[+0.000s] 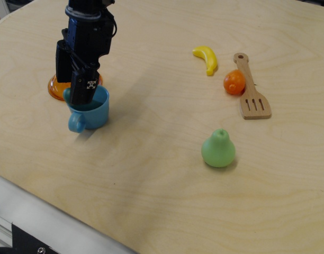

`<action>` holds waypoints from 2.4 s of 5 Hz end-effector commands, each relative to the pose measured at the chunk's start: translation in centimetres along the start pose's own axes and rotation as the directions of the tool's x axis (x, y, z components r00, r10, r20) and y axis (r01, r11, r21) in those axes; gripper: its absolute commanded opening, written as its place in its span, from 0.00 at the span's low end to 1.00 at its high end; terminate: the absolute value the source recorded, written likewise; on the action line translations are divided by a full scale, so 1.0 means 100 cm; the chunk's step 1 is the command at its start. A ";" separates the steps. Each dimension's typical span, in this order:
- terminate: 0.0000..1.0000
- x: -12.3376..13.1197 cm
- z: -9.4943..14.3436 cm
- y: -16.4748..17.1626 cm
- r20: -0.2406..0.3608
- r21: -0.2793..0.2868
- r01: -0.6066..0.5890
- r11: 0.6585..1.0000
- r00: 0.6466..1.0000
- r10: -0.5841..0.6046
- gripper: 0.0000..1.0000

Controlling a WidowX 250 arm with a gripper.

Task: Take cucumber out of cup

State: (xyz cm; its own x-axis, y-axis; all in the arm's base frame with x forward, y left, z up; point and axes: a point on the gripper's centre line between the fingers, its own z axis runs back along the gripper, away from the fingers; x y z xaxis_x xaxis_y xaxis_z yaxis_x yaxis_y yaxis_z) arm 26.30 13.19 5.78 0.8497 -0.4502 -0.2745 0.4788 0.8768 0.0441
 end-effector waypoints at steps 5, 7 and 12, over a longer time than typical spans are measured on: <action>0.00 0.001 0.016 0.008 0.011 0.049 -0.045 0.998 0.999 0.045 0.00; 0.00 -0.010 0.046 0.005 0.043 0.081 -0.108 0.991 0.994 0.105 0.00; 0.00 0.081 0.081 -0.020 0.316 0.001 0.074 0.997 0.946 -0.070 0.00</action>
State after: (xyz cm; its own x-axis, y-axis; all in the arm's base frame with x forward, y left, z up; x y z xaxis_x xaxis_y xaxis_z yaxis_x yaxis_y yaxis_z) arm 33.34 5.74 8.83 0.8424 -0.5389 -0.0039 0.5386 0.8422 -0.0251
